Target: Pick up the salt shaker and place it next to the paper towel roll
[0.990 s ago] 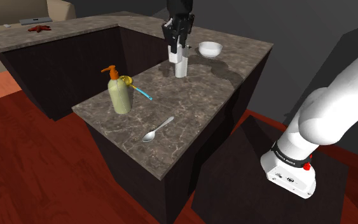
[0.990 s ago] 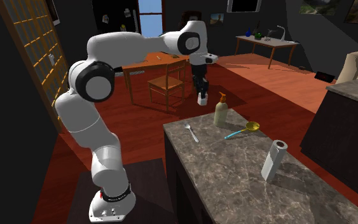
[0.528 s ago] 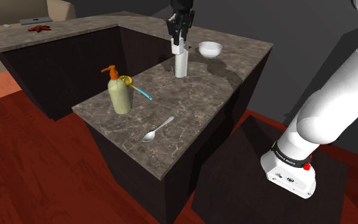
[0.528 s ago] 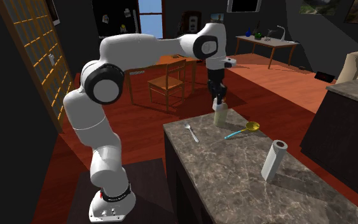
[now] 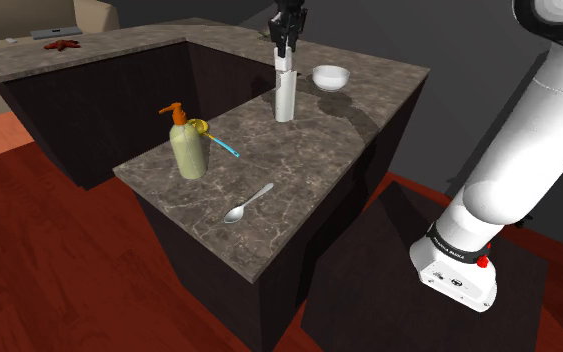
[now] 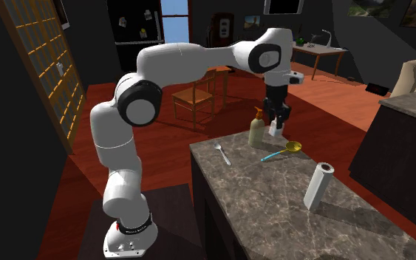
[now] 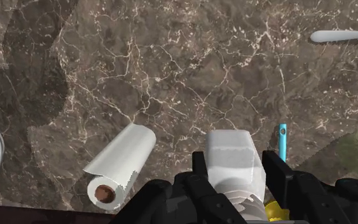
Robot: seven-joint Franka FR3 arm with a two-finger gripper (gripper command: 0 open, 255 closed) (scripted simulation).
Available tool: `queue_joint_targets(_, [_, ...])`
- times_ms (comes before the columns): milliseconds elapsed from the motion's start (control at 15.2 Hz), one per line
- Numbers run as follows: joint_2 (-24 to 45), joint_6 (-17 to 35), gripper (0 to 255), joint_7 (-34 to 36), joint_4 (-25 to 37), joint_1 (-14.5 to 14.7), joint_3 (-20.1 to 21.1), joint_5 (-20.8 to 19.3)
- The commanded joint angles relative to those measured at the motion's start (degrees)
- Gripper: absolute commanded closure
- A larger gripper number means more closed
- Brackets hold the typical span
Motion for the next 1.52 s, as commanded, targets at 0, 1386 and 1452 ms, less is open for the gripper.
queue_joint_targets(0, [3.44,-0.62,255,-1.96,4.25,-0.90,-0.86,-0.40])
queue_joint_targets(1386, [18.36,2.95,255,-9.93,16.37,-5.68,-4.02,-0.97])
queue_joint_targets(1452, [18.16,3.83,255,-9.86,15.29,-5.73,-4.03,-0.97])
